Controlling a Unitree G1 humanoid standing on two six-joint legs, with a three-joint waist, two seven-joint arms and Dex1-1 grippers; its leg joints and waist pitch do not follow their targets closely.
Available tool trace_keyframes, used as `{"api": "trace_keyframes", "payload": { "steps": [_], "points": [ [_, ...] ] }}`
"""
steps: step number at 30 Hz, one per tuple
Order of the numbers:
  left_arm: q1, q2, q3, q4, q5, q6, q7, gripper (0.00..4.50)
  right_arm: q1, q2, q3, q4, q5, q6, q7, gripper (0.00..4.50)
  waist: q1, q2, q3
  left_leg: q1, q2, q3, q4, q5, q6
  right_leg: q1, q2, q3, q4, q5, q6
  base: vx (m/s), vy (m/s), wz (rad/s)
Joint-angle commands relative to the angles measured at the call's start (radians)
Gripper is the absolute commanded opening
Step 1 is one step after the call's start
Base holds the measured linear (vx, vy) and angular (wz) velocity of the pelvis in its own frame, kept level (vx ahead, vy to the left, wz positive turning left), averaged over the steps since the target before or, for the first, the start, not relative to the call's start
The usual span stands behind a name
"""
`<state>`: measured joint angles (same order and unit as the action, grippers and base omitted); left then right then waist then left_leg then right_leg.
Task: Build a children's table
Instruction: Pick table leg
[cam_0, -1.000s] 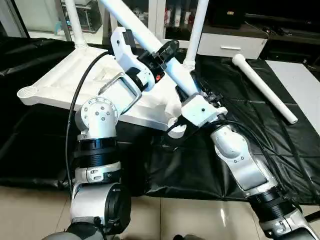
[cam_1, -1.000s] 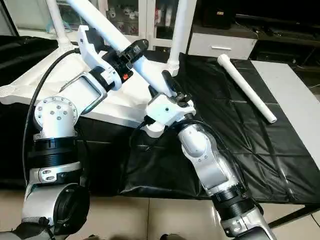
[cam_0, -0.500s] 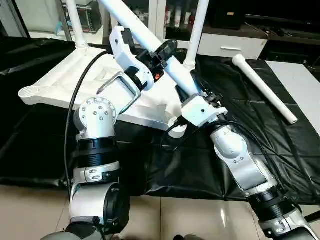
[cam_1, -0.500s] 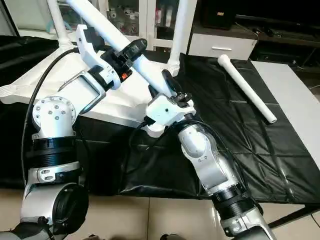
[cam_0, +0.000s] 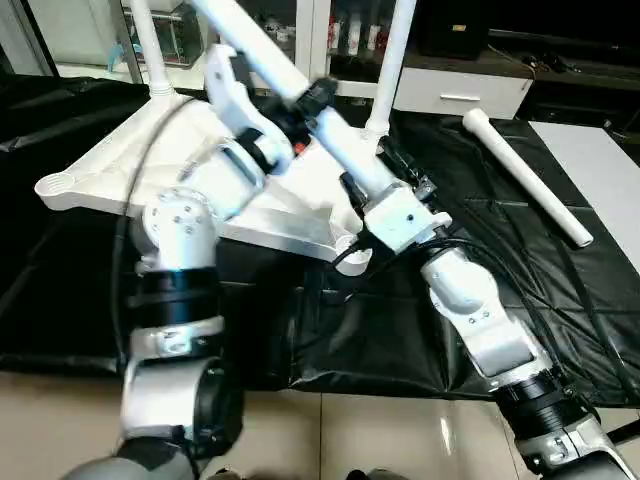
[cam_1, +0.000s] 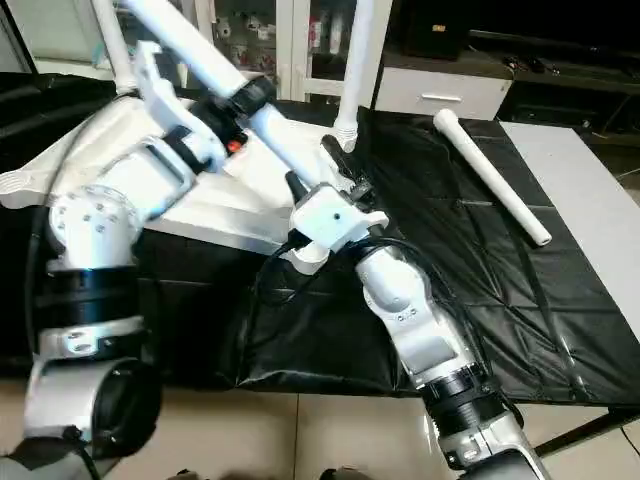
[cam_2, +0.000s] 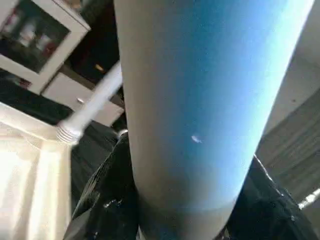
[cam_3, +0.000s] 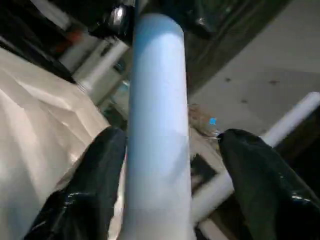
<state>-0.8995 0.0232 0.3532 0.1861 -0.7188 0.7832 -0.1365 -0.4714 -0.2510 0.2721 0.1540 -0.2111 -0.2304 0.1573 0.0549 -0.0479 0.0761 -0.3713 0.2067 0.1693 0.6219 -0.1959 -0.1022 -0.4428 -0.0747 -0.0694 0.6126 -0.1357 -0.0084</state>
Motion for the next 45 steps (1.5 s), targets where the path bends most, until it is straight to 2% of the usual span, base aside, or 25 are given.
{"api": "trace_keyframes", "payload": {
  "steps": [1,2,3,4,5,6,7,8,9,10,11,12,14,15,17,18,19,22,23,24,27,32,35,41,45],
  "points": [
    [-0.007,0.045,-0.058,0.008,0.025,0.002,-0.085,1.82,0.026,0.016,-0.037,-0.088,0.207,0.106,0.168,3.59,0.000,-0.003,-0.090,0.002,-0.003,0.010,-0.063,-0.166,0.087,0.077,-0.031,0.034,-0.059,-0.207,-0.150,0.000,0.000,0.00],
    [0.002,0.078,-0.097,0.002,0.045,0.006,-0.133,1.82,0.032,0.021,-0.051,-0.119,0.288,0.190,0.234,3.71,0.003,0.001,-0.090,0.005,-0.001,0.006,-0.066,-0.175,0.111,0.079,-0.030,0.034,-0.057,-0.208,-0.152,0.000,0.000,0.00],
    [0.011,0.110,-0.136,-0.004,0.062,0.014,-0.180,1.82,0.033,0.015,-0.062,-0.140,0.353,0.294,0.298,3.71,0.003,0.002,-0.090,0.004,0.005,0.003,-0.068,-0.164,0.116,0.078,-0.034,0.035,-0.055,-0.192,-0.162,0.000,0.000,0.00],
    [0.020,0.138,-0.172,-0.009,0.077,0.020,-0.219,1.82,0.029,-0.002,-0.064,-0.150,0.390,0.384,0.355,3.92,0.003,0.005,-0.088,0.007,0.006,0.002,-0.070,-0.158,0.116,0.079,-0.031,0.034,-0.054,-0.184,-0.178,0.000,0.000,0.00],
    [0.020,0.138,-0.172,-0.009,0.077,0.020,-0.219,1.82,0.029,-0.002,-0.064,-0.150,0.390,0.384,0.355,3.92,0.005,0.006,-0.086,0.006,0.008,0.002,-0.071,-0.160,0.107,0.078,-0.034,0.035,-0.056,-0.192,-0.183,0.000,0.000,0.00],
    [0.031,0.181,-0.225,-0.010,0.106,0.012,-0.277,1.82,0.020,-0.036,-0.073,-0.165,0.480,0.526,0.448,3.97,0.005,0.007,-0.085,0.010,0.007,0.004,-0.072,-0.176,0.089,0.078,-0.035,0.035,-0.060,-0.220,-0.189,0.000,0.000,0.00],
    [0.031,0.181,-0.225,-0.010,0.106,0.012,-0.277,1.82,0.020,-0.036,-0.073,-0.165,0.480,0.526,0.448,3.97,0.007,0.008,-0.084,0.012,0.008,0.005,-0.073,-0.190,0.083,0.077,-0.036,0.036,-0.063,-0.240,-0.188,0.000,0.000,0.00],
    [0.035,0.204,-0.247,-0.006,0.112,0.011,-0.318,1.82,0.005,-0.060,-0.099,-0.176,0.580,0.624,0.496,3.99,0.010,0.008,-0.086,0.010,0.009,0.004,-0.072,-0.184,0.059,0.079,-0.042,0.038,-0.063,-0.251,-0.187,0.000,0.000,0.00],
    [0.038,0.235,-0.268,-0.008,0.106,0.014,-0.383,1.82,-0.024,-0.100,-0.136,-0.180,0.684,0.701,0.559,3.99,0.012,0.006,-0.088,0.011,0.007,0.003,-0.073,-0.184,0.055,0.084,-0.040,0.036,-0.061,-0.256,-0.184,0.000,0.000,0.00],
    [0.039,0.245,-0.275,-0.011,0.102,0.015,-0.406,1.82,-0.034,-0.112,-0.147,-0.180,0.712,0.720,0.578,3.99,0.012,0.004,-0.088,0.012,0.007,0.002,-0.074,-0.185,0.057,0.084,-0.040,0.036,-0.063,-0.262,-0.180,0.000,0.000,0.00],
    [0.041,0.266,-0.291,-0.016,0.097,0.015,-0.462,1.82,-0.057,-0.142,-0.169,-0.176,0.771,0.754,0.617,3.99,0.013,0.007,-0.087,0.011,0.009,0.003,-0.073,-0.182,0.048,0.080,-0.042,0.037,-0.063,-0.268,-0.176,0.000,0.000,0.00],
    [0.047,0.295,-0.318,-0.032,0.096,0.012,-0.530,1.82,-0.088,-0.171,-0.192,-0.155,0.798,0.781,0.647,3.99,0.014,0.000,-0.087,0.010,0.008,0.002,-0.072,-0.175,0.043,0.082,-0.045,0.037,-0.062,-0.282,-0.173,0.000,0.000,0.00],
    [0.050,0.310,-0.332,-0.044,0.090,0.016,-0.565,1.82,-0.104,-0.184,-0.202,-0.140,0.801,0.789,0.663,3.99,0.015,-0.002,-0.084,0.007,0.008,0.006,-0.070,-0.167,0.030,0.077,-0.048,0.038,-0.065,-0.307,-0.169,0.000,0.000,0.00],
    [0.055,0.328,-0.348,-0.054,0.084,0.015,-0.612,1.82,-0.119,-0.196,-0.215,-0.131,0.808,0.809,0.678,3.99,0.018,0.000,-0.084,0.006,0.009,0.004,-0.071,-0.166,0.021,0.078,-0.051,0.037,-0.066,-0.335,-0.166,0.000,0.000,0.00],
    [0.064,0.369,-0.381,-0.074,0.067,0.010,-0.724,1.82,-0.151,-0.224,-0.239,-0.110,0.820,0.866,0.737,3.99,0.017,-0.005,-0.085,0.004,0.009,0.005,-0.072,-0.159,0.016,0.080,-0.050,0.038,-0.067,-0.341,-0.164,0.000,0.000,0.00],
    [0.069,0.397,-0.402,-0.096,0.046,0.016,-0.810,1.82,-0.169,-0.261,-0.229,-0.096,0.820,0.909,0.800,3.99,0.016,-0.005,-0.086,0.005,0.008,0.004,-0.072,-0.155,0.016,0.079,-0.049,0.038,-0.066,-0.340,-0.166,0.000,0.000,0.00],
    [0.069,0.407,-0.407,-0.109,0.028,0.026,-0.858,1.82,-0.177,-0.304,-0.193,-0.087,0.826,0.931,0.841,3.99,0.019,-0.006,-0.087,0.007,0.010,0.005,-0.071,-0.150,0.015,0.079,-0.049,0.038,-0.064,-0.327,-0.174,0.000,0.000,0.00],
    [0.066,0.404,-0.401,-0.120,0.003,0.043,-0.882,1.82,-0.175,-0.334,-0.158,-0.088,0.835,0.948,0.886,3.99,0.022,-0.003,-0.085,0.006,0.011,0.007,-0.070,-0.144,0.012,0.079,-0.050,0.039,-0.061,-0.302,-0.187,0.000,0.000,0.00],
    [0.064,0.398,-0.395,-0.130,-0.017,0.057,-0.894,1.82,-0.170,-0.349,-0.135,-0.095,0.840,0.961,0.917,3.99,0.023,-0.011,-0.085,0.004,0.010,0.007,-0.069,-0.151,0.013,0.081,-0.051,0.038,-0.061,-0.324,-0.183,0.000,0.000,0.00],
    [0.064,0.397,-0.394,-0.131,-0.020,0.059,-0.895,1.82,-0.169,-0.350,-0.132,-0.097,0.840,0.963,0.920,3.99,0.028,-0.007,-0.087,0.007,0.012,0.008,-0.068,-0.143,0.015,0.079,-0.054,0.039,-0.062,-0.325,-0.185,0.000,0.000,0.00],
    [0.063,0.382,-0.381,-0.147,-0.059,0.086,-0.907,1.82,-0.159,-0.354,-0.110,-0.119,0.862,0.991,0.964,3.99,0.034,-0.013,-0.086,0.006,0.012,0.009,-0.067,-0.135,0.014,0.078,-0.052,0.039,-0.062,-0.337,-0.175,0.000,0.000,0.00],
    [0.060,0.386,-0.395,-0.155,-0.082,0.096,-0.960,1.82,-0.171,-0.343,-0.097,-0.134,0.880,1.039,1.017,3.99,0.036,-0.010,-0.084,0.007,0.011,0.007,-0.069,-0.148,0.010,0.075,-0.051,0.037,-0.068,-0.377,-0.156,0.000,0.000,0.00],
    [0.059,0.383,-0.399,-0.160,-0.089,0.105,-0.973,1.82,-0.177,-0.342,-0.081,-0.134,0.881,1.041,1.033,3.99,0.036,-0.010,-0.084,0.006,0.011,0.006,-0.069,-0.153,0.007,0.075,-0.051,0.036,-0.069,-0.382,-0.152,0.000,0.000,0.00],
    [0.052,0.378,-0.407,-0.155,-0.087,0.109,-0.984,1.82,-0.178,-0.337,-0.072,-0.156,0.905,1.069,1.073,3.99,0.038,-0.010,-0.085,0.005,0.012,0.005,-0.069,-0.138,0.004,0.077,-0.050,0.037,-0.065,-0.357,-0.157,0.000,0.000,0.00],
    [0.052,0.377,-0.414,-0.159,-0.086,0.113,-0.998,1.82,-0.169,-0.331,-0.051,-0.171,0.895,1.077,1.087,3.99,0.037,-0.010,-0.084,0.005,0.011,0.005,-0.070,-0.139,0.004,0.077,-0.050,0.037,-0.066,-0.351,-0.160,0.000,0.000,0.00]
  ]
}}
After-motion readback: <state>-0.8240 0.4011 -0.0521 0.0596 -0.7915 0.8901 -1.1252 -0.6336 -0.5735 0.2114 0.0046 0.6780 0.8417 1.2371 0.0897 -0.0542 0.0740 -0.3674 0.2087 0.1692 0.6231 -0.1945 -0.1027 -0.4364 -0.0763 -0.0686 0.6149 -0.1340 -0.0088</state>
